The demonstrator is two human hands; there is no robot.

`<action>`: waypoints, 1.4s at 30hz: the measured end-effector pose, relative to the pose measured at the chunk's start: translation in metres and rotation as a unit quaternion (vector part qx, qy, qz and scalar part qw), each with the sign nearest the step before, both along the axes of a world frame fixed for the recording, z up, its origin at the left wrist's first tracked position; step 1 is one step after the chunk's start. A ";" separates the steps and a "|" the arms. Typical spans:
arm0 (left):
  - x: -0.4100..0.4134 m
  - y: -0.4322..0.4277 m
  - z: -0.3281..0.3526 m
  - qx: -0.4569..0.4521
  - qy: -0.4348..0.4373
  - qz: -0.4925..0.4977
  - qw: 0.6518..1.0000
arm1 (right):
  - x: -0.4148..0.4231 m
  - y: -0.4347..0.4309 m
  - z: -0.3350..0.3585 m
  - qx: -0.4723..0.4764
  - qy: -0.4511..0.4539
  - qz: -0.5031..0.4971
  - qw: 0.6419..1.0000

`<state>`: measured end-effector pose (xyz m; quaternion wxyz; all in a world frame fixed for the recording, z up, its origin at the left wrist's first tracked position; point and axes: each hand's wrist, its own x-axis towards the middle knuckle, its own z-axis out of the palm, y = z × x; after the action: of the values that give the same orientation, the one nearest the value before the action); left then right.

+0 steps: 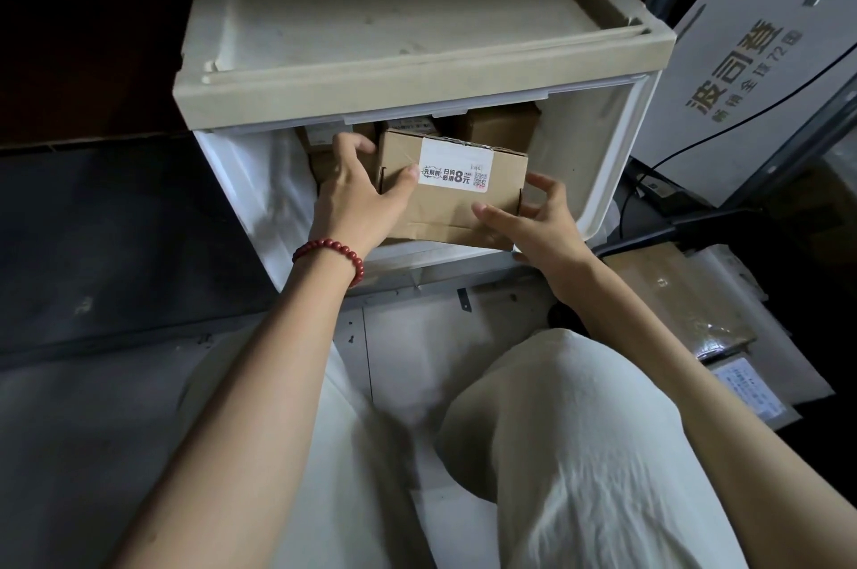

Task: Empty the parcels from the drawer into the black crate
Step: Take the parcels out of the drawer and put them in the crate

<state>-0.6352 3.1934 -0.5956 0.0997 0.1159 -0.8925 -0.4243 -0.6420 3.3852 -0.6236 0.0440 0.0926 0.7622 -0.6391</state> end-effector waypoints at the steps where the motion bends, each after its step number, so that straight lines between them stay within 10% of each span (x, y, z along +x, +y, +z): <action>1: 0.000 0.000 0.000 -0.002 0.000 -0.001 1.000 | 0.000 -0.001 0.000 0.001 -0.004 0.008 1.000; 26: 0.006 0.022 0.003 0.039 0.082 -0.113 0.989 | 0.024 0.041 -0.013 0.091 0.045 -0.008 0.995; 42: -0.004 0.206 0.078 0.066 0.000 -0.388 0.919 | 0.106 0.216 0.019 -0.121 0.087 -0.176 0.973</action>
<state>-0.6387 3.3994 -0.5172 -0.0807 -0.2332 -0.8376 -0.4874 -0.5361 3.6012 -0.6050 -0.1247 0.1632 0.6518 -0.7301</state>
